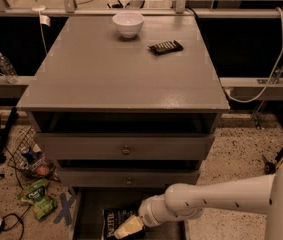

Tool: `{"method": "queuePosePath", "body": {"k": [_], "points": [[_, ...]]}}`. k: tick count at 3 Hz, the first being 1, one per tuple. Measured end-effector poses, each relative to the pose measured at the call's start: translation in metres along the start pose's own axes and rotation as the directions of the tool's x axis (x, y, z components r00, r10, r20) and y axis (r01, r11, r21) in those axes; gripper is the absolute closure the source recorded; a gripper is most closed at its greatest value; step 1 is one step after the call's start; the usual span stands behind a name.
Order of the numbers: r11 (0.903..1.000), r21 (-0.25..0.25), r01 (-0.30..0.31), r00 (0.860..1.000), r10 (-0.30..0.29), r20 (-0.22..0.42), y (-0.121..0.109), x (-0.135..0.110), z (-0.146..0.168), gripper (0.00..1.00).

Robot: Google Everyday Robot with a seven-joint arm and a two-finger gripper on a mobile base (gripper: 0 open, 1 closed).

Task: Pick blue chip bag from bottom drawer and place on counter

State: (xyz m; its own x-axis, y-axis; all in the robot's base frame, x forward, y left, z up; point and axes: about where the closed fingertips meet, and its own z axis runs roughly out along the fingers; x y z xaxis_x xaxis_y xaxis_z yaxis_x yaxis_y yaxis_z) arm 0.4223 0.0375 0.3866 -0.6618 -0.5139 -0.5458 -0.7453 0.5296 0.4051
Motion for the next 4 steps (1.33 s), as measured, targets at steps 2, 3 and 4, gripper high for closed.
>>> {"method": "queuePosePath", "body": {"k": [2,3,4], "points": [[0.9955,0.088,-0.036,0.999,0.033,0.032,-0.05,0.029,0.032,0.0],[0.9927,0.111,-0.046,0.998,0.041,0.046,-0.066,0.039,0.055,0.0],[0.9877,0.148,-0.052,0.998,0.048,0.03,-0.083,0.048,0.085,0.0]]}}
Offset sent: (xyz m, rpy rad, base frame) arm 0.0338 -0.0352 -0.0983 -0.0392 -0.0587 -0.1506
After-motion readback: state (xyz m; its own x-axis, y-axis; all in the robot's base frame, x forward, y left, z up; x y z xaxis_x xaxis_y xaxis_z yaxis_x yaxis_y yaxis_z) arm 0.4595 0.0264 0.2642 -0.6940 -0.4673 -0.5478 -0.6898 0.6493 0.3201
